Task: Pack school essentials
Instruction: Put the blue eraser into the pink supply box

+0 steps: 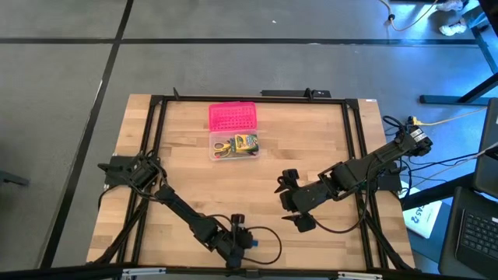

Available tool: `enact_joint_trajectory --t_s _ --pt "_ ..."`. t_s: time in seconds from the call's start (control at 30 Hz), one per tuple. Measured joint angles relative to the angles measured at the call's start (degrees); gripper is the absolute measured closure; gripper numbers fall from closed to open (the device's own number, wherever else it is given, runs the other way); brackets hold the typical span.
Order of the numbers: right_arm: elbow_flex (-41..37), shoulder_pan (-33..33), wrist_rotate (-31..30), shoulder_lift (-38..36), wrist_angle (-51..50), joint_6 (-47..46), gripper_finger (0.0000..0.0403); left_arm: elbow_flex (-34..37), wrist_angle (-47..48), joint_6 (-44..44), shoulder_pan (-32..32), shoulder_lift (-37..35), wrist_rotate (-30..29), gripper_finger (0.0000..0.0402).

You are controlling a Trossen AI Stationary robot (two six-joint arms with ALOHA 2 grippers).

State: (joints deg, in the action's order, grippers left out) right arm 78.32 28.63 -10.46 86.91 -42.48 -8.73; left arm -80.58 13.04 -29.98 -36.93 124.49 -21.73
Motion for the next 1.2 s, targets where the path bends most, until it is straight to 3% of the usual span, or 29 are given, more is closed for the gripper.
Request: enact_joint_trajectory --t_s 1.2 --pt "0.0 0.0 0.0 0.0 0.0 0.1 0.0004 0.1 1.3 -4.4 0.0 -0.8 -1.3 0.0313"
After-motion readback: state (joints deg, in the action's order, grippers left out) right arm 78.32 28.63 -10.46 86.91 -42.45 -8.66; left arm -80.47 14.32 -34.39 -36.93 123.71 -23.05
